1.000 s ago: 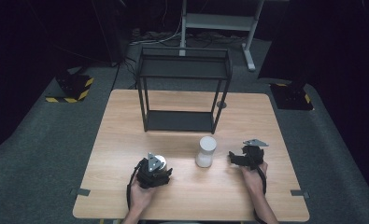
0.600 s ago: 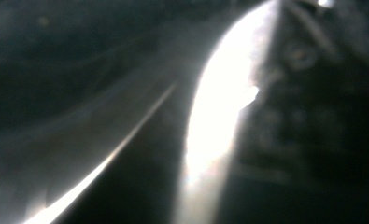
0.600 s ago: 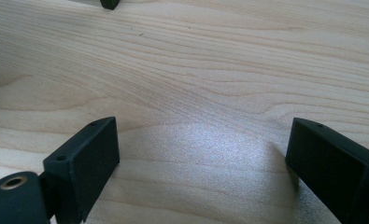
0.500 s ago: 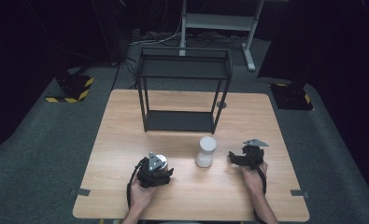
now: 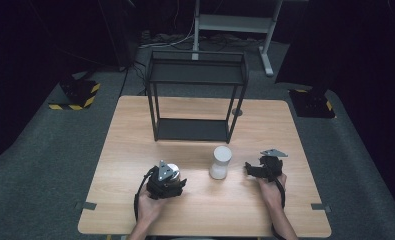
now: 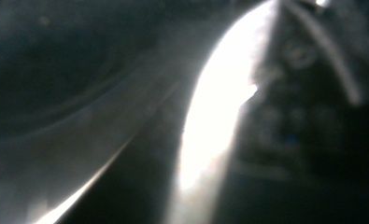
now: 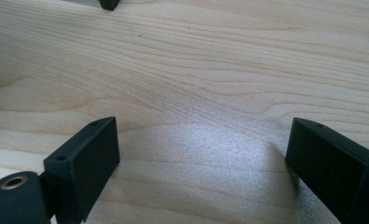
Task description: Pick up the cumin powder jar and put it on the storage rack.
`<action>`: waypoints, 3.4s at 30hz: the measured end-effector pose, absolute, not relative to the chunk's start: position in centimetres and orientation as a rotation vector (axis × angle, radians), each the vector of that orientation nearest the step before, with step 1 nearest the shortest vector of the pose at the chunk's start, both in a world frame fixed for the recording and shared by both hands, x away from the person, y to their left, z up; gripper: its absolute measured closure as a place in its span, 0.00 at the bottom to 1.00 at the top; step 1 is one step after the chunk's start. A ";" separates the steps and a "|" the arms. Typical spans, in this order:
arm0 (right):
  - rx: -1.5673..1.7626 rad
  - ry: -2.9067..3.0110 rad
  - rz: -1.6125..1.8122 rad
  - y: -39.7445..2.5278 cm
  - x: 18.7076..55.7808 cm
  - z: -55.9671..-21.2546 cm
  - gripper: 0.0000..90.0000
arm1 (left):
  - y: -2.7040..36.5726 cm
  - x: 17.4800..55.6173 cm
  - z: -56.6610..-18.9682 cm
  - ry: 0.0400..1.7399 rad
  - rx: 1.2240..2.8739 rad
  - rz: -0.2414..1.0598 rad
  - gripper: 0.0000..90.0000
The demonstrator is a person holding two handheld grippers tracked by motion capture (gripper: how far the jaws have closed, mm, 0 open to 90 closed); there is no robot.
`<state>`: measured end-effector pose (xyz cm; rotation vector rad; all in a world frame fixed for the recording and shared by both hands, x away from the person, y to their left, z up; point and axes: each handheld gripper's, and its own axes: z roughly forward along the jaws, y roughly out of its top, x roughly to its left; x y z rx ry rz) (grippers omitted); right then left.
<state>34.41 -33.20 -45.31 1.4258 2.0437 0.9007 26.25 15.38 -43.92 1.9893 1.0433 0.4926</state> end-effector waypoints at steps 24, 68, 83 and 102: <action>1.425 2.045 0.896 -33.1 34.4 -45.3 0.10 | 16.3 28.7 -39.2 1.024 1.998 0.469 0.34; 1.428 2.052 0.913 -33.5 34.5 -45.3 0.08 | 17.4 35.1 -23.9 0.925 1.990 0.446 0.34; 1.433 2.052 0.917 -33.5 34.5 -45.3 0.08 | 16.3 37.0 -19.5 0.904 1.993 0.455 0.34; 1.426 2.059 0.903 -33.3 34.6 -45.2 0.08 | 14.7 39.0 -15.5 0.920 1.983 0.496 0.34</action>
